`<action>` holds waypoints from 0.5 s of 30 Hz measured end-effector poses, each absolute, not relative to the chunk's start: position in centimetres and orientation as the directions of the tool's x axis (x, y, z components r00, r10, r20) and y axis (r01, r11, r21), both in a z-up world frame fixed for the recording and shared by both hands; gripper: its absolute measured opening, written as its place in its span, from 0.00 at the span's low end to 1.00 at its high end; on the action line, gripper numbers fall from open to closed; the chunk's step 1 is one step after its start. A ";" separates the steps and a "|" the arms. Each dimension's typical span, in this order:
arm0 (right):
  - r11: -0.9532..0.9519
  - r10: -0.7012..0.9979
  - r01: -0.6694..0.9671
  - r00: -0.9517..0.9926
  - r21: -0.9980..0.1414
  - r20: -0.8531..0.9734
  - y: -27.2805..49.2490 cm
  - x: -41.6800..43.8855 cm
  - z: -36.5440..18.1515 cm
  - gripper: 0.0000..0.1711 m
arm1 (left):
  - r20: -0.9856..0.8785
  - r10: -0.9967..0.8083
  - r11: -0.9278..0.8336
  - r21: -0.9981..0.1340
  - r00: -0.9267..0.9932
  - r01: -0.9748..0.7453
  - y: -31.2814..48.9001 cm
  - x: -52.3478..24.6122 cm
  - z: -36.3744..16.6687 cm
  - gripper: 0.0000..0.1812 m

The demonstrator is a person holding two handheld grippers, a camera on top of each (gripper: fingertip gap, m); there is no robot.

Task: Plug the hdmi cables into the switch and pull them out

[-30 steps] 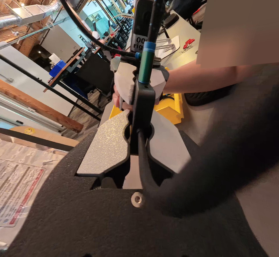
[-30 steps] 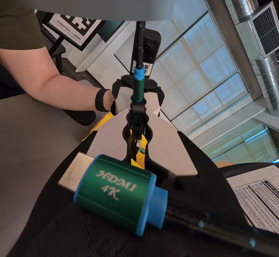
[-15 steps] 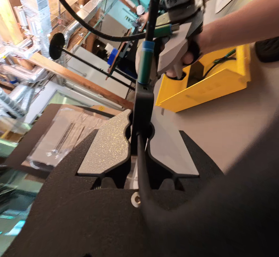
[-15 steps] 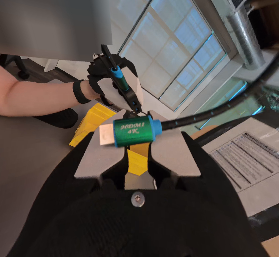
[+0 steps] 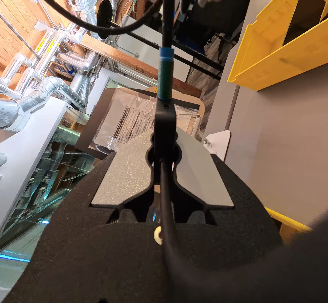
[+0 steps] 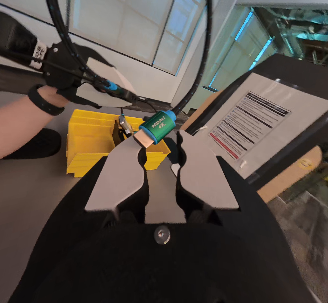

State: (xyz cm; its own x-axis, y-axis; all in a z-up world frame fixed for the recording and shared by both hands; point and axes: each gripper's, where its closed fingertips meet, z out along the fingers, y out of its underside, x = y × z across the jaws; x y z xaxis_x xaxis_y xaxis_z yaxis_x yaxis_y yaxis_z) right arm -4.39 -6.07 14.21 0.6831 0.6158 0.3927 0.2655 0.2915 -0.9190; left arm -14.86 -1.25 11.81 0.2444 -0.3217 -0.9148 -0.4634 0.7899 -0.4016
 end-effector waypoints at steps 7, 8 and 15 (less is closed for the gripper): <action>0.052 0.616 0.278 0.747 -0.959 0.250 -8.0 -0.1 14.4 0.22 | -0.925 -0.279 0.757 -0.377 0.258 -0.533 0.1 -15.5 11.7 0.08; 0.079 0.623 0.246 0.744 -0.966 0.240 -8.4 -0.1 15.1 0.22 | -0.937 -0.253 0.737 -0.348 0.240 -0.580 0.7 -15.7 11.3 0.08; 0.024 0.734 0.210 0.660 -0.977 0.159 -8.0 -5.8 12.8 0.25 | -0.962 -0.195 0.685 -0.272 0.190 -0.676 2.9 -14.8 9.4 0.08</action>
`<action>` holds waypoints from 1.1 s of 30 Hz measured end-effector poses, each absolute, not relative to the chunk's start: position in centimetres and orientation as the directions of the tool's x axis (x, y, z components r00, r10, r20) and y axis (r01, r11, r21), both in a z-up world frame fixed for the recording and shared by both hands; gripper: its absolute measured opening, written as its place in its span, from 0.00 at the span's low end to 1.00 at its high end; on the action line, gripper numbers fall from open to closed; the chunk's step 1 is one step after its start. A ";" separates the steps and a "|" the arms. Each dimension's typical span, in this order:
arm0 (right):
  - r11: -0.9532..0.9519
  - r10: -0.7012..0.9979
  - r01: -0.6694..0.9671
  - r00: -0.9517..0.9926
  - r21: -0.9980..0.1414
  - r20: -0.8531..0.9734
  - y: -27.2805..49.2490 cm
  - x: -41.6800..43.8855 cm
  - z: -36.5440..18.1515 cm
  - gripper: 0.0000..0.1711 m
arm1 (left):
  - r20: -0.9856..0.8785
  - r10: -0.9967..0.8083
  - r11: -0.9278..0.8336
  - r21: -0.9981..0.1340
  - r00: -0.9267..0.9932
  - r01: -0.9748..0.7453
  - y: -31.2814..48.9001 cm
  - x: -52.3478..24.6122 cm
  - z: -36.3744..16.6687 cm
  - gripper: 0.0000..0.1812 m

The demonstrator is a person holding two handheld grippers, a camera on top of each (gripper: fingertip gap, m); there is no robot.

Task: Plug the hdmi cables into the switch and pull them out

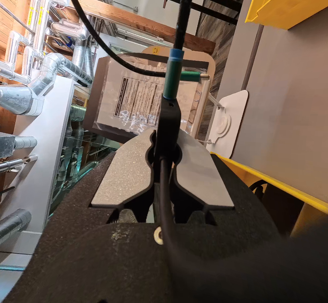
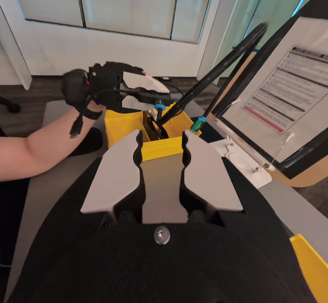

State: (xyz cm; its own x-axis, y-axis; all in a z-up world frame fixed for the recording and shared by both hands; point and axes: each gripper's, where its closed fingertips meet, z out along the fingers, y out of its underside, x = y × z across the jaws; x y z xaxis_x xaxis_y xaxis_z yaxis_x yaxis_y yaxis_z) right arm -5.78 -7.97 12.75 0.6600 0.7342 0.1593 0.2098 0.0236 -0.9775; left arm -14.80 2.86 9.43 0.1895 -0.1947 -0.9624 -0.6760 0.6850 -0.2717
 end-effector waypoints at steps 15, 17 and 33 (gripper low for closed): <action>0.106 0.648 0.041 0.755 -0.993 0.101 -2.5 -9.9 8.8 0.18 | -0.979 -0.171 0.712 -0.203 0.115 -0.672 2.1 -11.4 7.7 0.08; 0.087 0.648 0.045 0.756 -0.995 0.090 -2.3 -9.8 8.5 0.18 | -0.981 -0.162 0.717 -0.191 0.106 -0.670 2.0 -11.0 7.6 0.08; 0.099 0.659 0.021 0.748 -0.995 0.081 -1.9 -9.5 8.2 0.13 | -0.987 -0.100 0.721 -0.160 0.127 -0.674 1.9 -10.4 8.0 0.08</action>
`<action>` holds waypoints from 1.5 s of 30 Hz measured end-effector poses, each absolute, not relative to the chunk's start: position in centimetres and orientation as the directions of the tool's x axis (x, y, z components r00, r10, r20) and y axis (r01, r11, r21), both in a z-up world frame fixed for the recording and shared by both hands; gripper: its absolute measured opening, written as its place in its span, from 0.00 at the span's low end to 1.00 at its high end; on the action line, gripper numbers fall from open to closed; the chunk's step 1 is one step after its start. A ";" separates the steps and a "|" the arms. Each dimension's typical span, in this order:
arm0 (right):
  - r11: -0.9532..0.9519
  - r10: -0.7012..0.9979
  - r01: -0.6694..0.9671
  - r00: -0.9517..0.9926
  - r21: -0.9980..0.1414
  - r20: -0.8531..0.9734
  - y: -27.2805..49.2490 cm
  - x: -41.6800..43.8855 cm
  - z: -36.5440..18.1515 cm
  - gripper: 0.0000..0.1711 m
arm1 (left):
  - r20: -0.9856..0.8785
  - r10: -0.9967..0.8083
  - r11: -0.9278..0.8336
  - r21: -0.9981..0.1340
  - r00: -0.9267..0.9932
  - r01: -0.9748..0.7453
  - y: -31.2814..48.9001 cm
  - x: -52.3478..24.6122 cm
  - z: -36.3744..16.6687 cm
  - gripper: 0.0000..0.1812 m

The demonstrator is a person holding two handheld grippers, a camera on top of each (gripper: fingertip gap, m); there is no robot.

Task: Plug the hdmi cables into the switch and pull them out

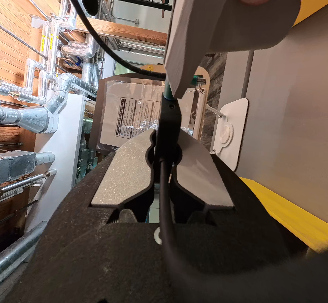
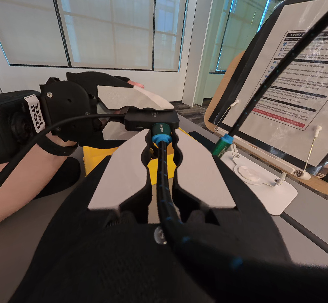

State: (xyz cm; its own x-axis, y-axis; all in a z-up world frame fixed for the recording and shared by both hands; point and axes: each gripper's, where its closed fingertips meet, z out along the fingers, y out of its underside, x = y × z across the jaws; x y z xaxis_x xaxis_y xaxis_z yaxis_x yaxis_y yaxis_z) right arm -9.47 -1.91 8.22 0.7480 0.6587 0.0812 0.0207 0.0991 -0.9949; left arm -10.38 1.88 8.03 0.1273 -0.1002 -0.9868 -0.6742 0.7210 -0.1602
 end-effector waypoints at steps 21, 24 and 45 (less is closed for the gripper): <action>0.159 0.652 0.014 0.749 -0.987 0.115 -3.6 -5.5 12.9 0.13 | -0.936 -0.085 0.644 -0.314 0.343 -0.698 3.4 -18.2 12.9 0.08; 0.025 0.748 0.184 0.649 -0.983 0.141 -4.7 -4.6 11.5 0.13 | -0.939 -0.084 0.656 -0.304 0.333 -0.691 2.8 -17.7 13.1 0.08; -0.620 0.780 0.540 0.351 -0.569 -0.518 -16.0 11.7 -6.2 0.11 | -0.960 -0.152 0.625 -0.277 0.235 -0.730 3.4 -16.5 10.7 0.08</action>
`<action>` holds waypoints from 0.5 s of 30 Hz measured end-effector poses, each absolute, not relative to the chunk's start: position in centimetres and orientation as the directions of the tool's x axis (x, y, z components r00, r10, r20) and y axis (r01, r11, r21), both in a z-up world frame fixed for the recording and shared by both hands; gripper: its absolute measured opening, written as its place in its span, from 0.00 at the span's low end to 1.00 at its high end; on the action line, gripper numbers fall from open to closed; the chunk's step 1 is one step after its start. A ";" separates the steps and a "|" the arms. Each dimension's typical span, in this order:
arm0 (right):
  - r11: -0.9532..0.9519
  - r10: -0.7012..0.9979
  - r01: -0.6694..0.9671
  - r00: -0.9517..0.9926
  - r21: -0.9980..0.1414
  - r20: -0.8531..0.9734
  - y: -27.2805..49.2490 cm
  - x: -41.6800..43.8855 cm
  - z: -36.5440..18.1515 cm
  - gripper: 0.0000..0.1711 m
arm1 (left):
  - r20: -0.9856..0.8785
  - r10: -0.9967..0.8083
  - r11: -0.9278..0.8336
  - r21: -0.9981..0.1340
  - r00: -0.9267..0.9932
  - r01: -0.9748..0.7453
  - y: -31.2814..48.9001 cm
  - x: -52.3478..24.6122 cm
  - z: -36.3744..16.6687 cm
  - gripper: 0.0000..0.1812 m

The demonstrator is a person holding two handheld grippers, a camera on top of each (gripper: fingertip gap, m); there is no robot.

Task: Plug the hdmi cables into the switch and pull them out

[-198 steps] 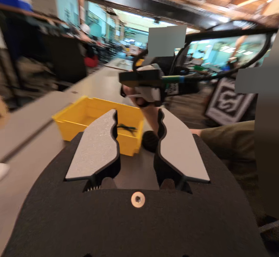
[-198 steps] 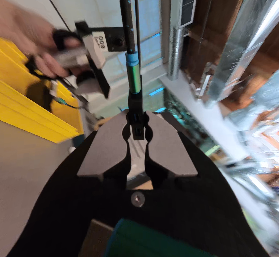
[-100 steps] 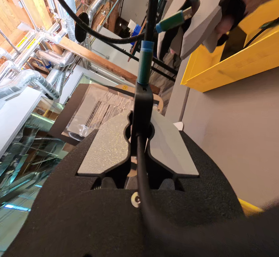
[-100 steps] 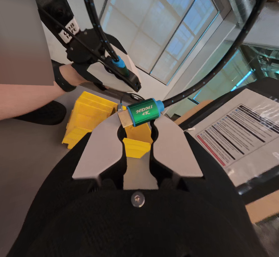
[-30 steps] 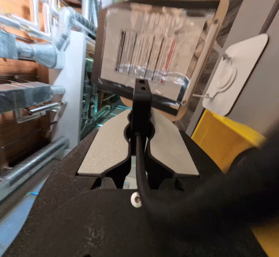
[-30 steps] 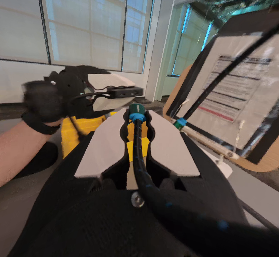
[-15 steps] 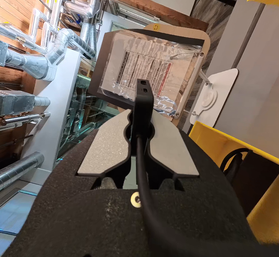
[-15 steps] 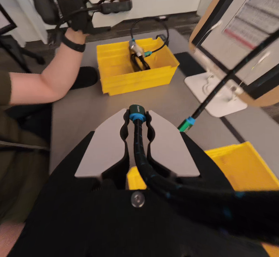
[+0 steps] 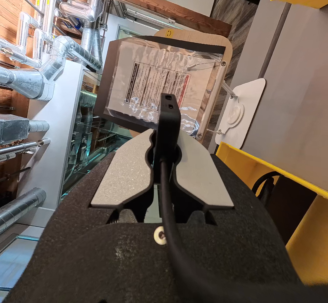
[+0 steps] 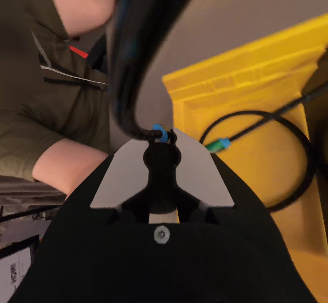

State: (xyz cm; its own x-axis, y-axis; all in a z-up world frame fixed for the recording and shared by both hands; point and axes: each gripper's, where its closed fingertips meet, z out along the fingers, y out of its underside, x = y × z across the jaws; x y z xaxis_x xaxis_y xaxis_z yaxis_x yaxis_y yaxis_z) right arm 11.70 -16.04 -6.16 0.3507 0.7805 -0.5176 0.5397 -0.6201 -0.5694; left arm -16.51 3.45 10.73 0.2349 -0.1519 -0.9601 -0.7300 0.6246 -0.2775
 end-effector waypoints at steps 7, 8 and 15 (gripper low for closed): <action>-0.799 0.600 0.443 0.617 -0.406 -0.508 -15.1 15.4 -8.3 0.10 | -0.963 -0.156 0.629 -0.267 0.218 -0.730 3.3 -15.9 10.4 0.08; -0.838 0.545 0.417 0.670 -0.352 -0.504 -15.1 16.2 -8.8 0.10 | -0.964 -0.156 0.630 -0.266 0.216 -0.730 3.3 -15.8 10.4 0.08; -0.914 0.394 0.285 0.792 -0.287 -0.466 -14.0 18.6 -9.3 0.15 | -0.963 -0.159 0.627 -0.269 0.217 -0.731 3.2 -15.9 10.4 0.08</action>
State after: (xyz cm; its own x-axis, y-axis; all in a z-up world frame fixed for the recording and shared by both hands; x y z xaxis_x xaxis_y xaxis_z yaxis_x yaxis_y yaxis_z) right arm 18.58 -13.98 -9.34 0.7924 0.3936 -0.4660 0.2852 -0.9144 -0.2874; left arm -15.94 3.22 10.39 0.2173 -0.1590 -0.9631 -0.7315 0.6267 -0.2686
